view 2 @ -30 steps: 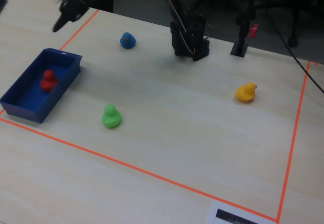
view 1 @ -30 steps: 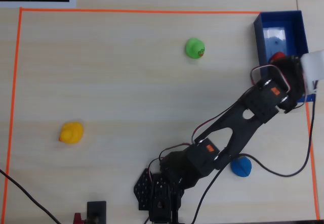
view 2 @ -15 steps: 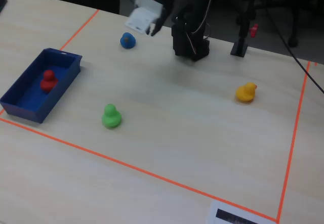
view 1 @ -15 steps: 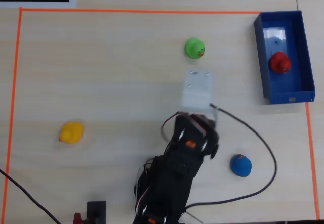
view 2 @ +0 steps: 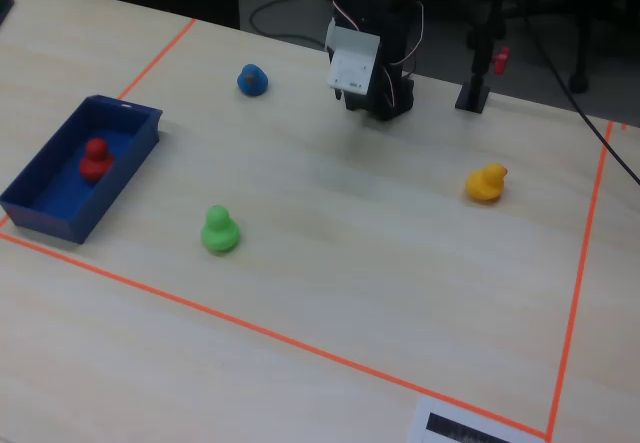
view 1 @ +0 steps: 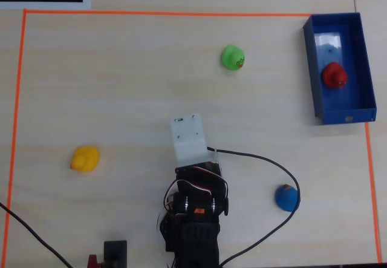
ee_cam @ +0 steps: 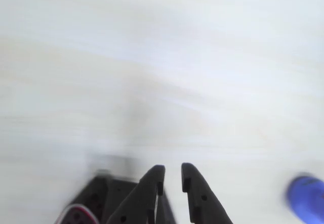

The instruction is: Grasp red duck and put it into box.

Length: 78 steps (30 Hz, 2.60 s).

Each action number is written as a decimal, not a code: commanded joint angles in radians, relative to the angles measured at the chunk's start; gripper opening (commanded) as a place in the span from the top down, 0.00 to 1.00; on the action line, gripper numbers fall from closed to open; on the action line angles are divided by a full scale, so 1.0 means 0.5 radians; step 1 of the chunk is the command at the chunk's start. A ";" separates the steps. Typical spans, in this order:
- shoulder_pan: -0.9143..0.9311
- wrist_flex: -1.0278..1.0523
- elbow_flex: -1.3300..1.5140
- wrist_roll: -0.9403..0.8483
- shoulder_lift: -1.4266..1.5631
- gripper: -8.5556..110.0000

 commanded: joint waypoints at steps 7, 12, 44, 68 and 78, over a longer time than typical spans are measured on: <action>-0.153 -0.316 0.426 0.255 0.233 0.93; -0.150 -0.362 0.574 0.291 0.279 0.93; -0.242 -0.758 1.160 0.402 0.282 0.93; -0.264 -0.764 1.163 0.405 0.285 0.89; -0.264 -0.764 1.163 0.405 0.285 0.88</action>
